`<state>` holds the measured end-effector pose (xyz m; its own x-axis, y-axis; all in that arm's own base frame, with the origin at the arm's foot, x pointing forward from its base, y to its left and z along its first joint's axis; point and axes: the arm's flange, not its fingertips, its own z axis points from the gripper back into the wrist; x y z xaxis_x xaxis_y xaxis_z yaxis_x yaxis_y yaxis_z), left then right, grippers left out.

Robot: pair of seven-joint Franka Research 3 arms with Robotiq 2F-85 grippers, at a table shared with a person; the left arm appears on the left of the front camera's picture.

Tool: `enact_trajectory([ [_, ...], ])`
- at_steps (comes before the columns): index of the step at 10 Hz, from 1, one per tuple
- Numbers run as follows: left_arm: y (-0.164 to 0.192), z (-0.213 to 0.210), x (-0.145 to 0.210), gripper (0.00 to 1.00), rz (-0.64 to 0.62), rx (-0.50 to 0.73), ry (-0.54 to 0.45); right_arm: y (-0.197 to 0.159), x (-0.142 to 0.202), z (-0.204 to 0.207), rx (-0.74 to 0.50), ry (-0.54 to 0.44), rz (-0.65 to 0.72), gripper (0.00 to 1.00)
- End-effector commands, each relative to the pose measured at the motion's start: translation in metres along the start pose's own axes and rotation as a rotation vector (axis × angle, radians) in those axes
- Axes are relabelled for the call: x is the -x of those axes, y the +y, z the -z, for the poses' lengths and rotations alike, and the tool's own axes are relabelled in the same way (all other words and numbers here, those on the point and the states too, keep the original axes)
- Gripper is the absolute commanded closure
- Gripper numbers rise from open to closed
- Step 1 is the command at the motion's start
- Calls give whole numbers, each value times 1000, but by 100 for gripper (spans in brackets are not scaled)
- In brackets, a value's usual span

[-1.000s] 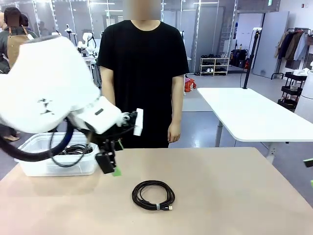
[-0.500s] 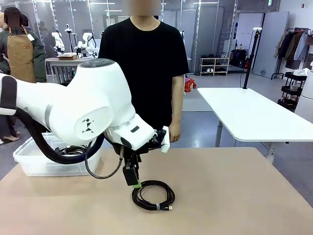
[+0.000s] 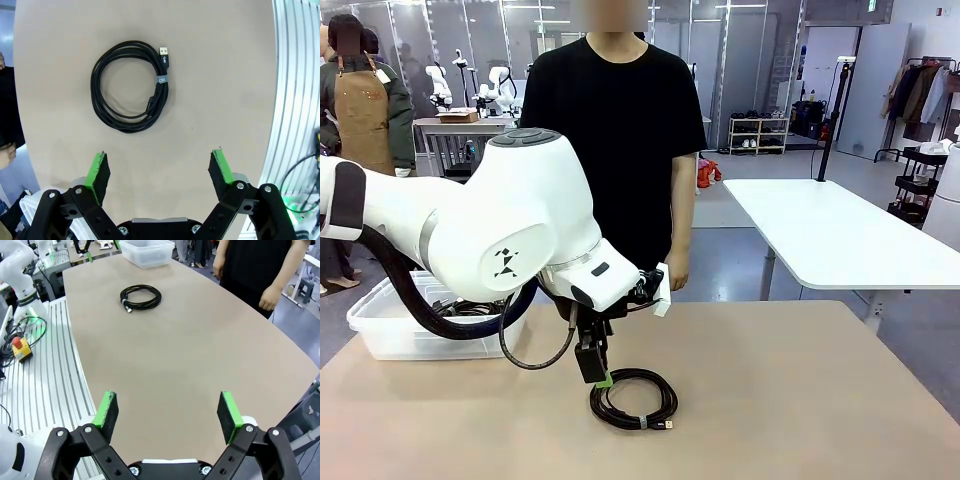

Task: Organize and store the cables.
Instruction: Place the USB Extension Cable into the Organizing box.

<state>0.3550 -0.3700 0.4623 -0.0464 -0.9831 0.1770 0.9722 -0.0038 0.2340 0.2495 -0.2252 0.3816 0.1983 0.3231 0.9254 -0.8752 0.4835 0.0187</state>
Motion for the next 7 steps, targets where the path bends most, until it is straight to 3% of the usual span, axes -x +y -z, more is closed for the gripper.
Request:
enact_trajectory([
  [1, -1, -3, 1, 0, 0, -2, 6, 1, -2, -3, 5, -13, -19, 0],
  [4, 0, 0, 0, 0, 0, 0, 0, 1, -2, -3, 5, -13, -19, 0],
  [7, 2, 39, -25, 0, -88, 131, 73, 1, -2, -3, 5, -13, -19, 0],
])
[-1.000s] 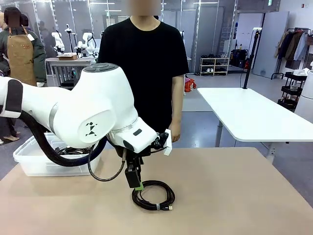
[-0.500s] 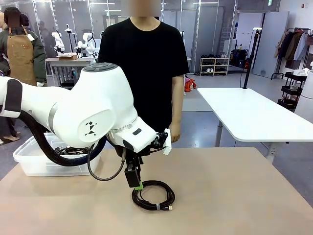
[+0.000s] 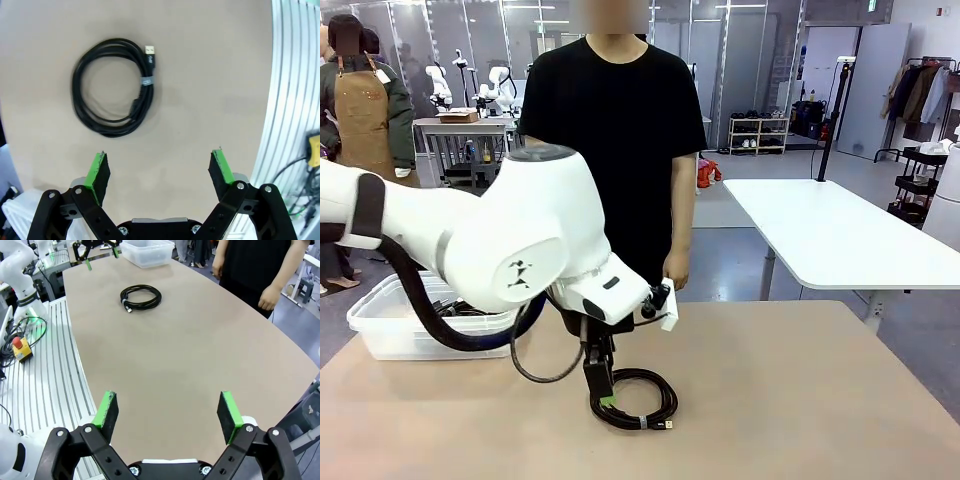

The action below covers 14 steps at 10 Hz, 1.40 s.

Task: Organize and store the cables.
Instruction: Place the USB Extension Cable into the Organizing box.

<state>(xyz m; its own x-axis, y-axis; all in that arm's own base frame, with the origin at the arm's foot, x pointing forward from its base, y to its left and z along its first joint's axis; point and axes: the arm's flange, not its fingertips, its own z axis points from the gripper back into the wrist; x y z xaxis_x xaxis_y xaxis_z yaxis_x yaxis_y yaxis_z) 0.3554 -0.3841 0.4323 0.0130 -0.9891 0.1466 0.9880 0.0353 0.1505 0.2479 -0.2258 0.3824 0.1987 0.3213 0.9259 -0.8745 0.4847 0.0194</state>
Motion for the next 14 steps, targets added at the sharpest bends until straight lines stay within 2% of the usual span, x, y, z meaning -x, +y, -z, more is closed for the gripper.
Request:
enact_trajectory([
  [1, 11, 17, -24, 0, -55, 86, 40, 0, -1, -1, 4, -12, -20, 0],
  [5, 19, 70, -48, 0, -152, 114, 136, 0, -1, -1, 4, -12, -20, 0],
  [7, 21, 93, -52, 0, -158, 134, 145, 0, -1, -1, 4, -12, -20, 0],
  [11, 25, 120, -42, 0, -76, 101, 86, 0, -1, -1, 4, -12, -20, 0],
  [14, 34, 139, -47, 0, -101, 132, 71, 0, -1, -1, 4, -12, -20, 0],
])
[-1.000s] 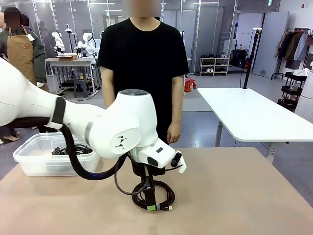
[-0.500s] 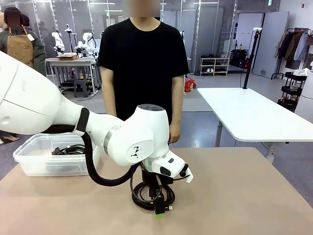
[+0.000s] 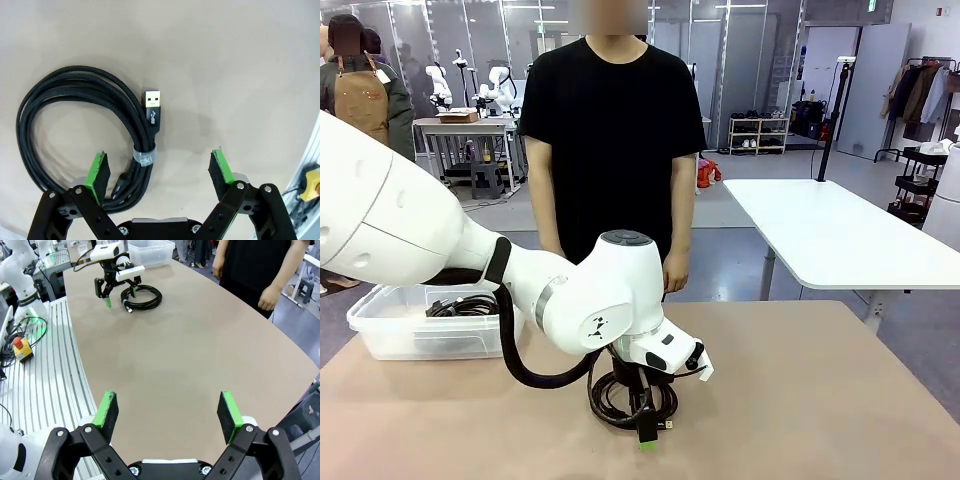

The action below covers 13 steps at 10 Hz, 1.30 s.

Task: Organize and store the cables.
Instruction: Place the USB Extension Cable into the Organizing box.

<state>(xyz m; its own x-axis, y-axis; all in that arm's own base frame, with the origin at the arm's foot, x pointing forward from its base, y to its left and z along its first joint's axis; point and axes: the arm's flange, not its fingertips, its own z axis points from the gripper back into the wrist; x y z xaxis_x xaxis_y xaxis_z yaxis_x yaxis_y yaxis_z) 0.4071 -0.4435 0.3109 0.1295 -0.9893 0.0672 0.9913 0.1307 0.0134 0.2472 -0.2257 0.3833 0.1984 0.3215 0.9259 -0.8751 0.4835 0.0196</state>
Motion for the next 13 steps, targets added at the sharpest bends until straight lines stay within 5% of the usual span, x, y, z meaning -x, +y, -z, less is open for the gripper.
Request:
enact_trajectory([
  [1, 6, 7, -8, 0, 7, 12, -5, -1, -1, -1, 5, -12, -20, 0],
  [2, 7, 8, -7, 0, -8, 17, 11, -1, -1, -1, 5, -12, -20, 0],
  [3, 7, 7, -5, 38, -15, 15, 2, -1, -1, -1, 5, -12, -20, 0],
  [4, 7, 5, -4, 59, -15, 21, 1, -1, -1, -1, 5, -12, -20, 0],
  [5, 6, 4, -4, 97, -13, 24, 9, -1, -1, -1, 5, -12, -20, 0],
  [11, 3, -9, -3, 100, -4, 41, 46, -1, -1, -1, 5, -12, -20, 0],
  [13, -7, -52, 10, 100, 45, 31, 25, -1, -1, -1, 5, -12, -20, 0],
])
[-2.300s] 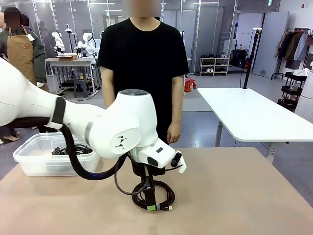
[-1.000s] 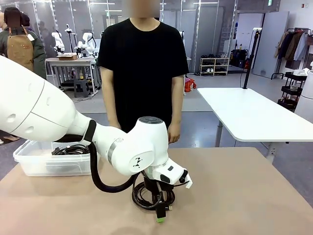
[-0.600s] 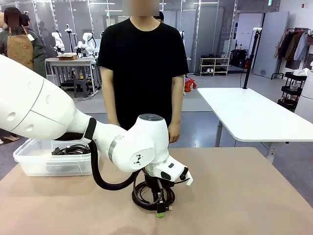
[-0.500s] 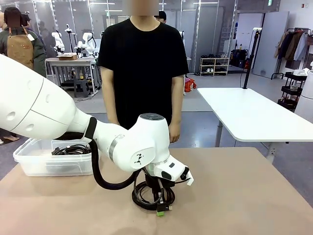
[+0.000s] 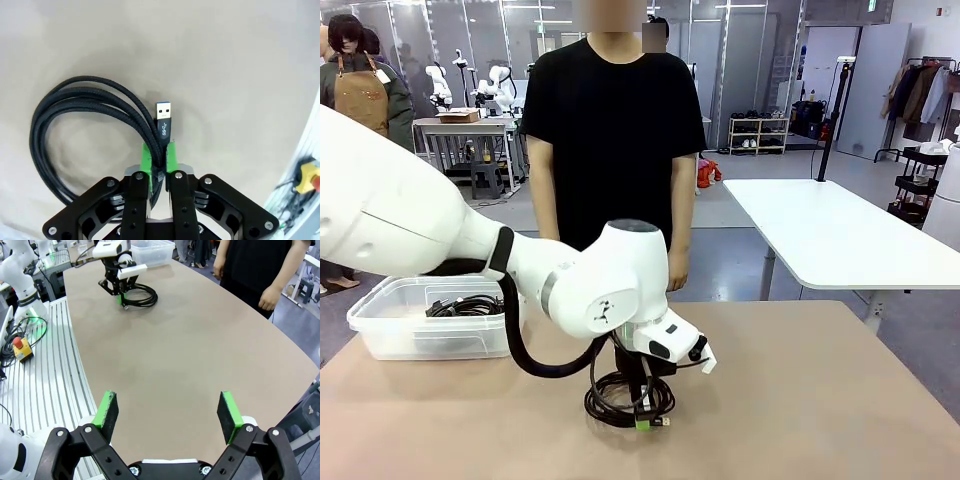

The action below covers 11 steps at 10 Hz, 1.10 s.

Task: Organize and store the cables.
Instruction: Place the USB Extension Cable into the Organizing box.

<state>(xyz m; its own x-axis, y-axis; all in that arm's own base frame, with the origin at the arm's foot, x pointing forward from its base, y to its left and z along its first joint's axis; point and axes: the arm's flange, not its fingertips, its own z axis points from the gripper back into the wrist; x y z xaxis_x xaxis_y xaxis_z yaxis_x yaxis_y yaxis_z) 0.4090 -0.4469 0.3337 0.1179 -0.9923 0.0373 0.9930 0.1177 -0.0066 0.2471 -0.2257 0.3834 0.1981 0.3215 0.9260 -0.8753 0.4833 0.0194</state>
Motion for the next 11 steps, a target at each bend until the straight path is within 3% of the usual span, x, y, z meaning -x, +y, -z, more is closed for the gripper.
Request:
enact_trajectory([
  [1, -18, -58, 26, 100, 84, -12, -7, -1, -1, -1, 5, -11, -20, 0],
  [4, -37, -116, 52, 100, 165, -98, 21, -1, -1, -1, 5, -11, -20, 0],
  [7, -43, -126, 60, 100, 207, -119, -17, -1, -1, -1, 5, -11, -20, 0],
  [11, -38, -134, 48, 100, 162, -129, 18, -1, -1, -1, 5, -11, -20, 0],
])
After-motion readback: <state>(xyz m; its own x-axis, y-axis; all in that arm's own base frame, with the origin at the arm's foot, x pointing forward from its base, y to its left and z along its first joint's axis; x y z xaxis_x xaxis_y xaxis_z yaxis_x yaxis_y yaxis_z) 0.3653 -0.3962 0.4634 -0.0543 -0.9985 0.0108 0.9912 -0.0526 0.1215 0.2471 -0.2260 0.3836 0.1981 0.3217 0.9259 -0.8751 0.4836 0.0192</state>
